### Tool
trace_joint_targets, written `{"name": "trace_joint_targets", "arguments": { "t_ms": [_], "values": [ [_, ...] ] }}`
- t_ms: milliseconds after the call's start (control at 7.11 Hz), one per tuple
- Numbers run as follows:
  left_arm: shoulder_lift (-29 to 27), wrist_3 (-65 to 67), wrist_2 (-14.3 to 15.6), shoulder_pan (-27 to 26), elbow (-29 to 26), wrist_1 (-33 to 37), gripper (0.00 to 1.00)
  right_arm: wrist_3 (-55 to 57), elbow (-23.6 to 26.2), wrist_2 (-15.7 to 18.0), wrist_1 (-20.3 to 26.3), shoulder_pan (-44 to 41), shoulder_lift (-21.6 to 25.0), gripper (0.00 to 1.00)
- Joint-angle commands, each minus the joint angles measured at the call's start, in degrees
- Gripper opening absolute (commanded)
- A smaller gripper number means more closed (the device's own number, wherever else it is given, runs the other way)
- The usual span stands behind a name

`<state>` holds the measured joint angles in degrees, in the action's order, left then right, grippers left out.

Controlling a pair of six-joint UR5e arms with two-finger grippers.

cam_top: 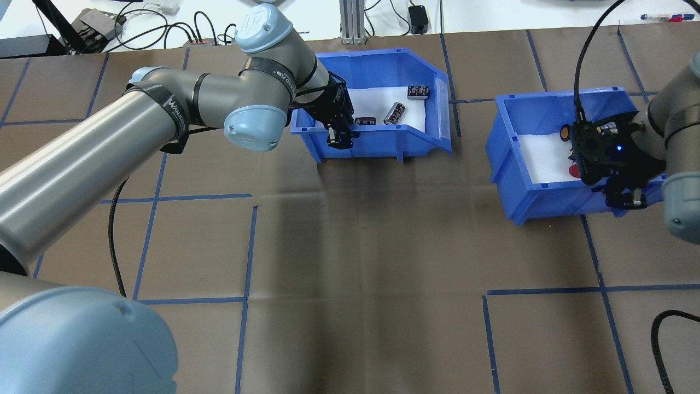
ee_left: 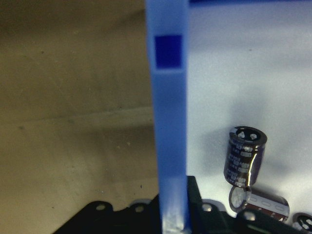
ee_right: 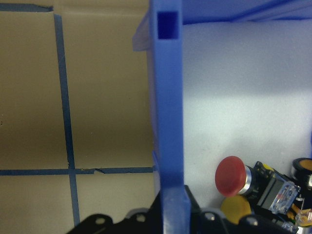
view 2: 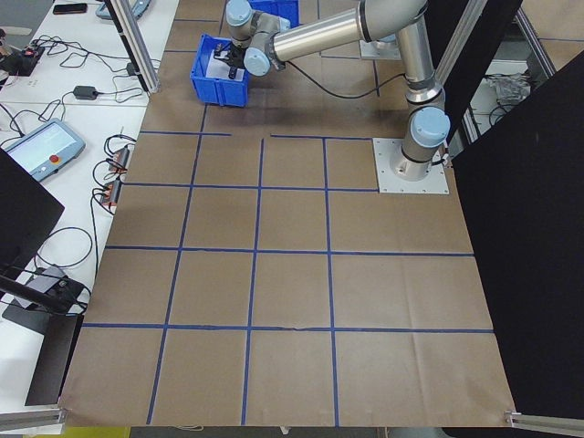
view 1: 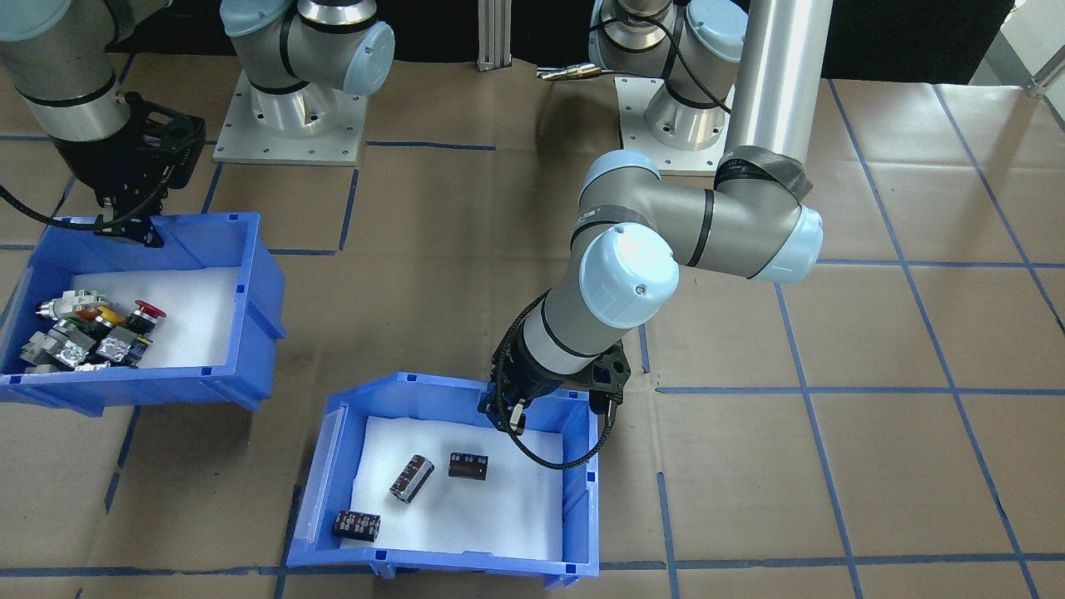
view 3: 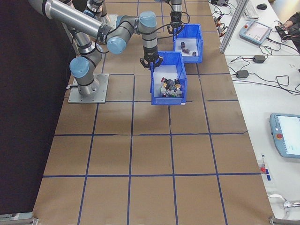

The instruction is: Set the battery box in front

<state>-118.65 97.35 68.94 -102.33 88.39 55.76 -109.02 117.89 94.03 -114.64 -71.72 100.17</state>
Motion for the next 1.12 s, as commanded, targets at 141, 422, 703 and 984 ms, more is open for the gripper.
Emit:
{"name": "trace_joint_targets", "arguments": {
  "t_ms": [141, 422, 703, 984],
  "values": [
    [0.5, 2.9, 2.5, -0.1, 0.6, -0.1, 0.39, 0.1, 0.2, 0.0, 0.1, 0.0, 0.0, 0.0],
    [0.5, 5.6, 6.1, 0.1, 0.4, -0.4, 0.83, -0.1, 0.6, 0.0, 0.2, -0.1, 0.1, 0.0],
    [2.8, 7.0, 8.4, 0.1, -0.9, 0.1, 0.81, 0.1, 3.6, 0.1, 0.2, -0.2, 3.3, 0.0],
    [8.2, 1.3, 10.8, 1.2, 1.2, 1.6, 0.78, 1.8, 8.2, -0.3, 0.1, -0.5, 9.1, 0.0]
  ]
}}
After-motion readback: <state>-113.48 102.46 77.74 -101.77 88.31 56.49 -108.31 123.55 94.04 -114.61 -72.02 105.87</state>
